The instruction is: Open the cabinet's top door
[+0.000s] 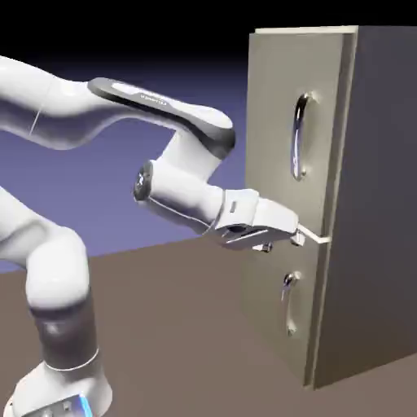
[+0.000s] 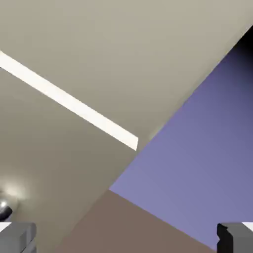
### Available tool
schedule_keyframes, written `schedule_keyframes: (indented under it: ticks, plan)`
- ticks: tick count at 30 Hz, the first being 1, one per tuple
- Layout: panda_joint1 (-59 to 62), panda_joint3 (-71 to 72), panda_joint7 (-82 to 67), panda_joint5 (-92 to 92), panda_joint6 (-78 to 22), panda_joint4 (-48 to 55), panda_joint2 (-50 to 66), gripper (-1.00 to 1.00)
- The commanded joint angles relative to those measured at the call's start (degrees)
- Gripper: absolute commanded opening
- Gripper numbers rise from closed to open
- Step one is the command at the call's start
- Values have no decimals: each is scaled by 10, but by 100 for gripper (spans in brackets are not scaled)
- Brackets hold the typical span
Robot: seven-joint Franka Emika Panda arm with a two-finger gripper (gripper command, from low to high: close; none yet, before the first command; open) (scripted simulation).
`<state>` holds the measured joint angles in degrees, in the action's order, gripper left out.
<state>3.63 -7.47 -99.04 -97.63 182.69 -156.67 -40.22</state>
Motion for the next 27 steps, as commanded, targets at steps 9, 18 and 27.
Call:
schedule_keyframes:
  ticks: [9,18,27]
  plan:
    - [-16,-50,31,224,-31,20,-42,100]
    - [-33,-100,63,449,-62,40,-84,100]
    - [-89,-147,85,673,-87,43,-131,100]
